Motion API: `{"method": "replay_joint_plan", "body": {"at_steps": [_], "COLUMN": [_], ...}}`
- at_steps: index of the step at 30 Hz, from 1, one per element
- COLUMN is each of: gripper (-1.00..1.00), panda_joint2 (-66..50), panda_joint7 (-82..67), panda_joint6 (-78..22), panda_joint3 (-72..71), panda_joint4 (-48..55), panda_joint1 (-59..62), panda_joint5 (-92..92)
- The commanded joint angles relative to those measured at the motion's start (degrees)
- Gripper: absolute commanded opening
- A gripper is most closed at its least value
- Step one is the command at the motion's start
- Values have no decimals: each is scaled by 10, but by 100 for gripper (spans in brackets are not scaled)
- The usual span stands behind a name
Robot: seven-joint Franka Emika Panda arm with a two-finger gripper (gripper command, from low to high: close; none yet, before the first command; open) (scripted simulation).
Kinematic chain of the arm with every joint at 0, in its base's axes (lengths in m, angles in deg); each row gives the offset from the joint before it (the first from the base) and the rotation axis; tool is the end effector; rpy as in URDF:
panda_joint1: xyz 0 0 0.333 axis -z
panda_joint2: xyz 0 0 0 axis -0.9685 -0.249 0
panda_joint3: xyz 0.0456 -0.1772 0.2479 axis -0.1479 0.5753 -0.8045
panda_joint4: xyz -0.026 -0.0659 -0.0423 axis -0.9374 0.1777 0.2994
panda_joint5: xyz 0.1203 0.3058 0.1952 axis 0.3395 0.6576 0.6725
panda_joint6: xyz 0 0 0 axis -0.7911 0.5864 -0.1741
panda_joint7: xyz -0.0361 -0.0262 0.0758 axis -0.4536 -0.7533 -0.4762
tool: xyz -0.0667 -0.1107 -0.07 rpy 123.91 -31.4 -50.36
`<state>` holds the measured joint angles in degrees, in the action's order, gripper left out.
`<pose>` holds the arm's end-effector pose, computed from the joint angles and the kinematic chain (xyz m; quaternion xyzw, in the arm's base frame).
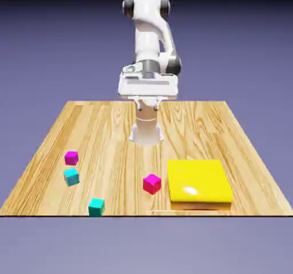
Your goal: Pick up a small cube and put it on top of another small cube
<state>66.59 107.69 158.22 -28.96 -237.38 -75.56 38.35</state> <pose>0.4212 -0.0105 0.4189 -0.8605 0.3551 -0.3383 0.1377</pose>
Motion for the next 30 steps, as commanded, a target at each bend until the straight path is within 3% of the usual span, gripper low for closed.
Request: {"method": "replay_joint_plan", "body": {"at_steps": [1, 24, 30], "gripper": [0, 0, 0], "panda_joint2": [-21, -498, -585], "panda_joint7": [1, 29, -16], "panda_joint6": [-14, -324, -255], "panda_joint3": [11, 260, 207], "panda_joint4": [11, 264, 272], "panda_joint1": [6, 140, 179], "panda_joint5": [7, 175, 242]}}
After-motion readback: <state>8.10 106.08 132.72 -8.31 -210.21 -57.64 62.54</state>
